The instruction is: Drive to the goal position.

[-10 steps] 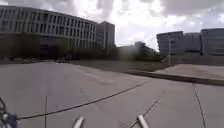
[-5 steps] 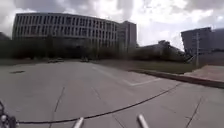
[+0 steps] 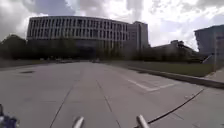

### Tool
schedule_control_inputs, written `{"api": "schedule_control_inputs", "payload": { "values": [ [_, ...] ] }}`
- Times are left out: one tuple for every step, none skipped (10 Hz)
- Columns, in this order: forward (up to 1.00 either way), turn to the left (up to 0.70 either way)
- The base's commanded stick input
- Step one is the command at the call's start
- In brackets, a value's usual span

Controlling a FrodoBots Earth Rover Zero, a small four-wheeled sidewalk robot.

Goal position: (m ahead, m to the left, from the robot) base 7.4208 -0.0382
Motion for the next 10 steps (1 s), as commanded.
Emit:
{"api": "schedule_control_inputs", "payload": {
  "values": [
    [0.7, 0.0],
    [0.7, 0.0],
    [0.7, 0.0],
    [0.7, 0.0],
    [0.7, 0.0],
    [0.7, 0.0],
    [0.7, 0.0],
    [0.7, 0.0],
    [0.7, 0.0],
    [0.7, 0.0]
  ]
}}
